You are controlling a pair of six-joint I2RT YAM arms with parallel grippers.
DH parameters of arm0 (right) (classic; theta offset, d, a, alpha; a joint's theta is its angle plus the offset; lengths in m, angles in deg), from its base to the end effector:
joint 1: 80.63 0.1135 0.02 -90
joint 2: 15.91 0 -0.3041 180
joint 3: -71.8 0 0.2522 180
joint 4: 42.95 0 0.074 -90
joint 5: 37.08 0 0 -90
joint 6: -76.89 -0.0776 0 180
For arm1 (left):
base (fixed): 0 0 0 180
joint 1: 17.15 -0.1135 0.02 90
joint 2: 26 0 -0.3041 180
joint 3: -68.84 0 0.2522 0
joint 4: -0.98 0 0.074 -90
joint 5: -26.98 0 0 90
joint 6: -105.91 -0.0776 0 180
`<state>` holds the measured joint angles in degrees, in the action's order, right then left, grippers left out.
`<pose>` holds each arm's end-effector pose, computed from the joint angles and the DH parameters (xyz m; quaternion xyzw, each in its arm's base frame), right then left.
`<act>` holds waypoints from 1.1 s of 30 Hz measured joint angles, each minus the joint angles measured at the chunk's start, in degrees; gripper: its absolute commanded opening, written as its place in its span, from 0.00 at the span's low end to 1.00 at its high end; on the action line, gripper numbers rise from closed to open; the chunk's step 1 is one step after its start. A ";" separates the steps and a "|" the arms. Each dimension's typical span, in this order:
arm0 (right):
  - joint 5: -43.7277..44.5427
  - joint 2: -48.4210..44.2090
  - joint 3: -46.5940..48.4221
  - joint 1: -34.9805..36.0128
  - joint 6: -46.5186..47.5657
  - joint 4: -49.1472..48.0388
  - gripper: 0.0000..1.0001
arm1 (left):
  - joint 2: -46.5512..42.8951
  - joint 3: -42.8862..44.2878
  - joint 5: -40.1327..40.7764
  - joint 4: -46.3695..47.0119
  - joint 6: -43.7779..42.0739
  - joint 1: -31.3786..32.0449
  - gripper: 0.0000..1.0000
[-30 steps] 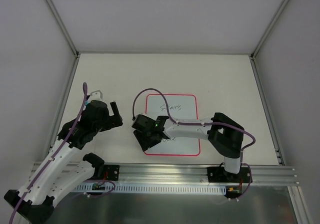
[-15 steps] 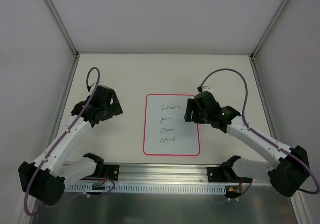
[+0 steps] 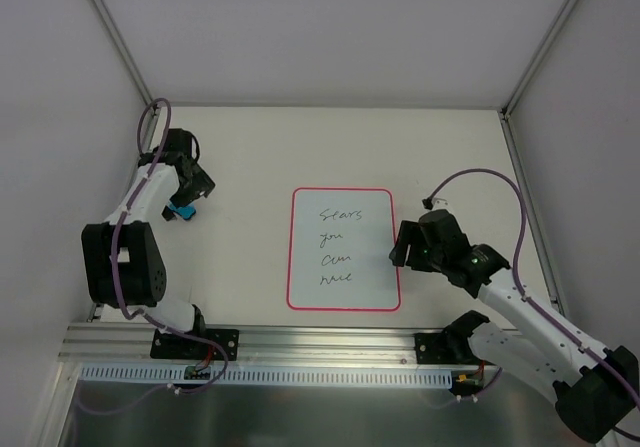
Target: Erase the whiteboard
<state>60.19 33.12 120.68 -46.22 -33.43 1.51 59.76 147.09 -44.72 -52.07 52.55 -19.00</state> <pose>0.1543 0.0938 0.2364 -0.0886 0.9168 0.1250 0.3688 0.3192 0.0347 0.2552 -0.3529 0.8882 0.0718 0.2854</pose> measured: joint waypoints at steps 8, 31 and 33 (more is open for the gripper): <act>-2.38 -7.91 -3.23 -0.07 -0.02 0.02 0.71 | 13.09 4.66 -3.37 3.58 0.02 -5.46 0.97; -5.62 -10.45 -5.35 -0.07 -0.02 0.00 0.73 | 19.12 5.03 -4.28 7.39 -1.29 -8.37 0.48; -5.64 -10.45 -5.38 -0.07 0.00 0.00 0.73 | 19.23 5.18 -4.28 7.50 -1.60 -8.37 0.45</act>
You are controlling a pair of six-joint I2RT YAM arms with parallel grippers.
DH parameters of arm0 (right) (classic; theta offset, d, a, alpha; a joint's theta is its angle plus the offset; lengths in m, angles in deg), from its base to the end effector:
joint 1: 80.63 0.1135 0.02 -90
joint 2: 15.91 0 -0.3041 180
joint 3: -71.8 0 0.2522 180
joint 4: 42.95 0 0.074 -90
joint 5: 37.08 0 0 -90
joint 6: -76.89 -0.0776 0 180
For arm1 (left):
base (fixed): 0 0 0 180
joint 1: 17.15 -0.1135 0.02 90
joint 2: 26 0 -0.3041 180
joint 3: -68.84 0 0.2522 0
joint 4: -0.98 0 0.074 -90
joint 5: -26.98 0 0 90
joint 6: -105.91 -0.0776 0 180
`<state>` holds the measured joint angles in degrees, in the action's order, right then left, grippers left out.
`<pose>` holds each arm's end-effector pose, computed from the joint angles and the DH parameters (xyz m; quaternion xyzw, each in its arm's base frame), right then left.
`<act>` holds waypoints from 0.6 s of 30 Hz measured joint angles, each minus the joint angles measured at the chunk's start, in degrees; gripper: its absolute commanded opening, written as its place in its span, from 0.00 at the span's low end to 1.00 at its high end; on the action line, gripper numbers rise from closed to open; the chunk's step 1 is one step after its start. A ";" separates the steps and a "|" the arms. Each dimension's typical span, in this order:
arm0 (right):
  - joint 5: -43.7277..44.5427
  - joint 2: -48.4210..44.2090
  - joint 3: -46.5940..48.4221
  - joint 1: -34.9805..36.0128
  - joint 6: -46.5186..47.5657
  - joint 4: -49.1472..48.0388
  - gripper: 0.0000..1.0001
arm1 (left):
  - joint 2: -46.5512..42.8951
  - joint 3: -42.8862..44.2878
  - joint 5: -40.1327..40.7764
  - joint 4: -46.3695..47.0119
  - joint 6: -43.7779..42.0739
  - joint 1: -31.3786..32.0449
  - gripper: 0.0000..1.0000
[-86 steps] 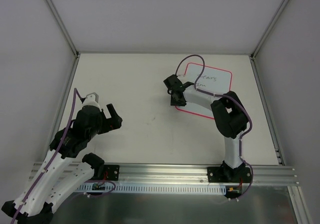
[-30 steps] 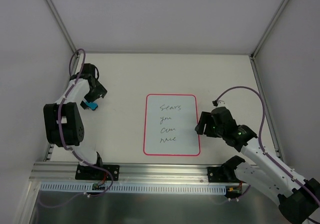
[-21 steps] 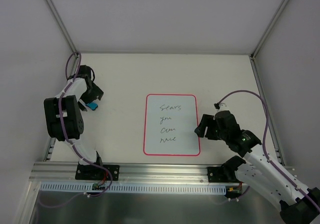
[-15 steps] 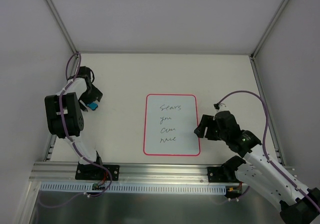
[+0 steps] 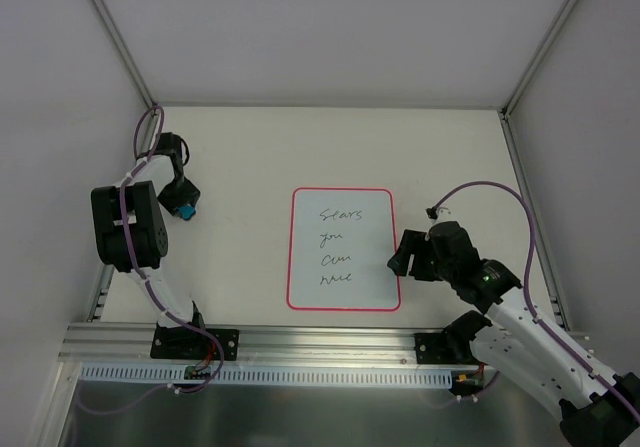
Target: Erase the whiteboard
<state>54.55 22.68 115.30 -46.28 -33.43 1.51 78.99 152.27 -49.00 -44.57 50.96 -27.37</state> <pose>0.1255 0.0831 0.2283 -0.1045 0.8985 0.1842 0.3845 0.3817 0.0879 0.1770 -0.3967 0.8885 0.0745 0.2181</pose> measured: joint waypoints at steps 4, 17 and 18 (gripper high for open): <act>-0.31 -0.02 -0.35 0.00 0.00 0.00 0.73 | 0.13 0.42 -0.02 0.04 -0.74 0.00 0.30; 5.35 3.17 0.31 -1.97 -1.84 3.63 0.64 | -8.57 -4.09 -5.35 0.68 -5.99 5.33 0.08; 5.81 4.39 0.70 -2.62 -1.97 3.80 0.63 | -10.43 -4.72 -6.10 0.66 -6.54 7.10 0.08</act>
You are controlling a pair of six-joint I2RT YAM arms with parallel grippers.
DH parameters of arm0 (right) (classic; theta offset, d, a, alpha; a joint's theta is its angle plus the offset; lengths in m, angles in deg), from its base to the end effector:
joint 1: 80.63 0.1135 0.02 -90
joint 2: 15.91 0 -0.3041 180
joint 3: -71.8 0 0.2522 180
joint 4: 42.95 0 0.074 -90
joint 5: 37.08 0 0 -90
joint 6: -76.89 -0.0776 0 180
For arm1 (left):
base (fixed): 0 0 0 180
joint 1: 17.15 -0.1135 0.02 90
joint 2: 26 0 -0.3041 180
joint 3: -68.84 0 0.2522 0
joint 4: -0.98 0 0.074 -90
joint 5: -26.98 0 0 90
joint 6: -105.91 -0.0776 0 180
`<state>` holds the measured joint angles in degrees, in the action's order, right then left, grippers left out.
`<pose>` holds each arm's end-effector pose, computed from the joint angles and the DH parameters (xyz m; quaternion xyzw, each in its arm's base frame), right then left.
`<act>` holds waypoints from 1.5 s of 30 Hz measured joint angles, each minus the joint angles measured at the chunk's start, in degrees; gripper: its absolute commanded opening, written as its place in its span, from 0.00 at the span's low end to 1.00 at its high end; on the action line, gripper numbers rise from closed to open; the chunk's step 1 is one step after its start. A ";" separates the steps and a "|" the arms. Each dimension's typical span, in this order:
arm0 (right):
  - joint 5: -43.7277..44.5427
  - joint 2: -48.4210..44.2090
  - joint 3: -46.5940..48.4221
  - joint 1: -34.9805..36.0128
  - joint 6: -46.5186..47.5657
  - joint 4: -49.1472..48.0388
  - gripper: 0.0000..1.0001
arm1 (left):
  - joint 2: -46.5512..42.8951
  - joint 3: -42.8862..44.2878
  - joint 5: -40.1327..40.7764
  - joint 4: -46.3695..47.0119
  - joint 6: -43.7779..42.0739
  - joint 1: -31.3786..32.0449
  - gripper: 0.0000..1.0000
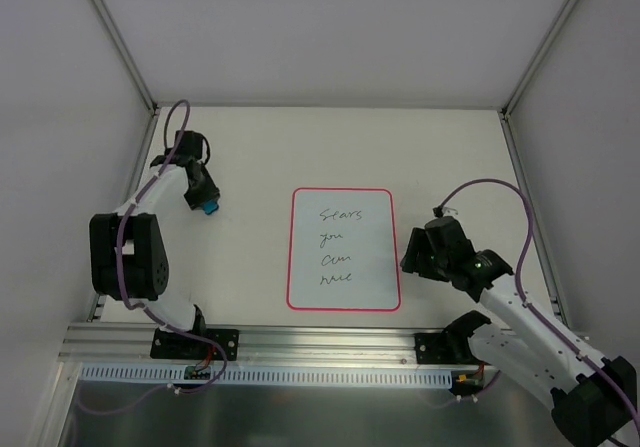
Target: Erase the whiteboard
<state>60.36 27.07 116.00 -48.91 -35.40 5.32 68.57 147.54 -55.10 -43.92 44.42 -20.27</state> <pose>0.1350 0.0716 0.2157 -0.0527 0.9274 0.1121 0.3529 0.3594 0.0303 0.2160 -0.2799 0.9240 0.0099 0.2603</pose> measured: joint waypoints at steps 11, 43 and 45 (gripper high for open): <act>-1.64 22.03 5.29 -1.81 1.77 -6.03 0.52 | -13.22 -5.46 -5.55 0.37 -4.07 16.76 0.11; -4.50 41.64 12.35 9.75 -0.46 -16.48 0.32 | 3.21 8.63 -4.33 -0.33 -5.88 32.24 0.08; -4.50 41.51 12.22 9.75 -0.72 -16.63 0.32 | 6.56 10.93 -4.07 -0.02 -6.16 32.65 0.07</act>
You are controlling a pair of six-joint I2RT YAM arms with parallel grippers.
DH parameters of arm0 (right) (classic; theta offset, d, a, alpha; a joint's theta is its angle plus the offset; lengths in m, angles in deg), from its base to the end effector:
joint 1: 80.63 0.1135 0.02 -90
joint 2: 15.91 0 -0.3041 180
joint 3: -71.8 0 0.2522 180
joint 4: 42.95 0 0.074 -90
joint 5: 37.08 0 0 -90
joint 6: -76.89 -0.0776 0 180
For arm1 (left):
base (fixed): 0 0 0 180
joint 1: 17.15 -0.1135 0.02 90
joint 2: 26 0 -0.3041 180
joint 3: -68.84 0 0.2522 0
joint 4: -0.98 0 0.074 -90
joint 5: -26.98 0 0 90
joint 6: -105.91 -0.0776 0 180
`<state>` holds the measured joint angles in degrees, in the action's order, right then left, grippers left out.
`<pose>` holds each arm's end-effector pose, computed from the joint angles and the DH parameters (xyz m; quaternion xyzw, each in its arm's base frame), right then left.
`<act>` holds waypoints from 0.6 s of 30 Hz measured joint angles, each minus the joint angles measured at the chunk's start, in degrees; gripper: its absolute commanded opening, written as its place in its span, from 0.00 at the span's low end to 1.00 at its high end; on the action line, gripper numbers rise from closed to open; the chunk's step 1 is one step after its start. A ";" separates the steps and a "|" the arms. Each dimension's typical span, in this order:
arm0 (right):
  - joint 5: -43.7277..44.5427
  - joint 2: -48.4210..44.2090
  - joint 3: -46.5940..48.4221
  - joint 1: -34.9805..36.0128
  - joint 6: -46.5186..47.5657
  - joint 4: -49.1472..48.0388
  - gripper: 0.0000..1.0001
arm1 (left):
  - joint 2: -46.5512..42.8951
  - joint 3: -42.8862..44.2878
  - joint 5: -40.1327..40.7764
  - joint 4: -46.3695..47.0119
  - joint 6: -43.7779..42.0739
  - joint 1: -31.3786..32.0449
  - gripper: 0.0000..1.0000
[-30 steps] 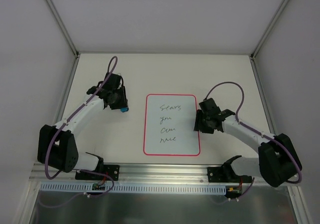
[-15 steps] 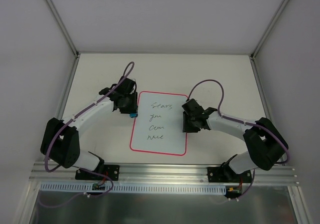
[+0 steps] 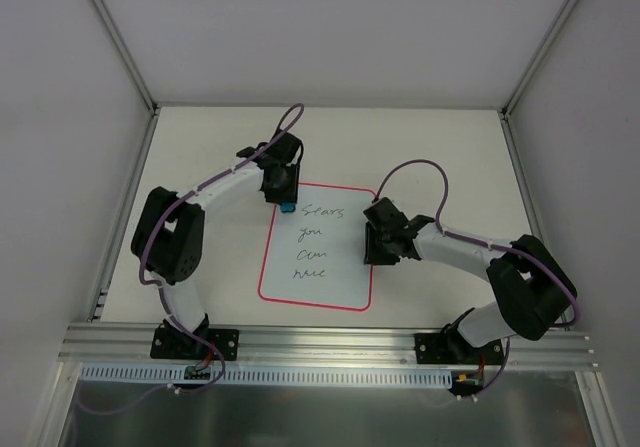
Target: Erase the whiteboard
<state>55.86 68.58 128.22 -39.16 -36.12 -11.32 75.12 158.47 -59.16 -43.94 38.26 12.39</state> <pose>0.2198 0.1889 0.1667 -0.1482 0.9535 0.1184 0.2342 0.3589 -0.1974 0.2355 0.0503 0.9555 -0.0974 0.2738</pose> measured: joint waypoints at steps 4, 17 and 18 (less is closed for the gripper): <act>0.00 -0.11 -0.17 0.00 -0.33 -0.17 0.32 | 6.03 2.84 0.81 0.57 -0.59 1.27 0.03; 0.09 -1.53 -2.05 0.00 -1.68 -2.16 0.28 | 13.42 7.21 4.17 0.72 0.63 7.82 0.00; 0.09 -1.66 -2.23 0.00 -1.84 -2.34 0.28 | 14.10 8.07 4.22 0.70 0.83 8.90 0.00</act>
<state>55.95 66.91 125.99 -39.16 -37.95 -13.66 89.22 166.54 -54.94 -43.24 39.09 21.28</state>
